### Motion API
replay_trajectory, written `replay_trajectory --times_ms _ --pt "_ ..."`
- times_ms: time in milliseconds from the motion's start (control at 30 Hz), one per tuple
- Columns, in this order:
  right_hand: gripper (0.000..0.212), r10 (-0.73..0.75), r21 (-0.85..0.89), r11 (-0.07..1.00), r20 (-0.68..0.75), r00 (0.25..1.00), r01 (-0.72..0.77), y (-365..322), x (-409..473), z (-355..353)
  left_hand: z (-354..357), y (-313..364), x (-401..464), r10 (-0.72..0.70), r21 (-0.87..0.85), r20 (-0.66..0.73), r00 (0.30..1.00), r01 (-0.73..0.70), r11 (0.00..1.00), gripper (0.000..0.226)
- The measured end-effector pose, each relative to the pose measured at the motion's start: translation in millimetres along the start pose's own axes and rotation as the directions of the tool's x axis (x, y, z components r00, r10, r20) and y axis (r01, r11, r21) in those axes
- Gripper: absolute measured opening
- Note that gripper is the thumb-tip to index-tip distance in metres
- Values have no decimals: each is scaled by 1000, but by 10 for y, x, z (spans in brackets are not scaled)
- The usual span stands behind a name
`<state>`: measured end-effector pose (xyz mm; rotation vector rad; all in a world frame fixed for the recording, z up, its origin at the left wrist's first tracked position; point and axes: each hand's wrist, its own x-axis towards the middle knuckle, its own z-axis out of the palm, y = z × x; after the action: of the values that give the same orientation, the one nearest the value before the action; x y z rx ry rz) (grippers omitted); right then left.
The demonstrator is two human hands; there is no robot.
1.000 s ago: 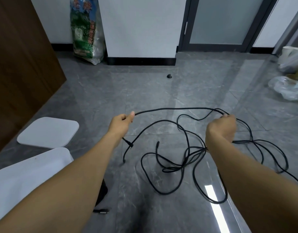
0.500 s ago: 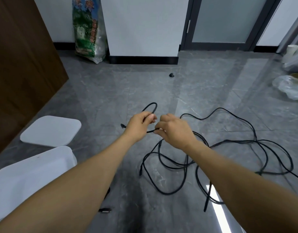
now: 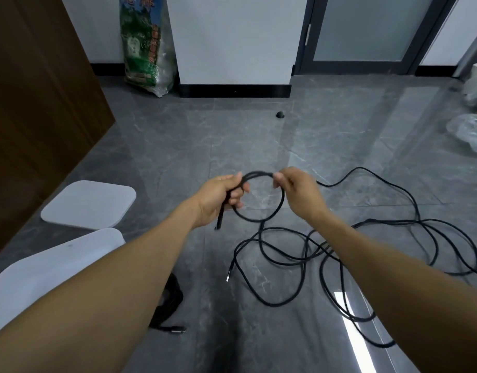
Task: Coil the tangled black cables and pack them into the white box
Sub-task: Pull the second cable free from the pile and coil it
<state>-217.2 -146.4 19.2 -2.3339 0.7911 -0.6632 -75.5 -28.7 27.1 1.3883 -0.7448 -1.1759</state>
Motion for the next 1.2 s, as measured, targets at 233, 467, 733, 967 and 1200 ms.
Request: replay_trajectory --times_ms 233,467,733,967,1200 --pt "39 256 348 914 -90 962 -211 -98 92 117 -31 41 -39 -31 -272 -15 999 26 962 32" --pt "43 551 575 727 -162 818 -376 -83 171 129 -116 52 -68 -91 -244 10 996 90 965 33" --pt "40 603 415 754 -131 787 -509 -49 128 118 -206 54 -98 -115 -439 28 993 116 891 35" --pt "21 387 147 911 24 922 -386 70 30 27 -588 1 -87 -57 -601 -418 907 -229 765 38" --pt "21 253 -498 855 160 954 -144 -149 -20 236 -391 -106 22 55 -319 -508 860 -247 915 34"
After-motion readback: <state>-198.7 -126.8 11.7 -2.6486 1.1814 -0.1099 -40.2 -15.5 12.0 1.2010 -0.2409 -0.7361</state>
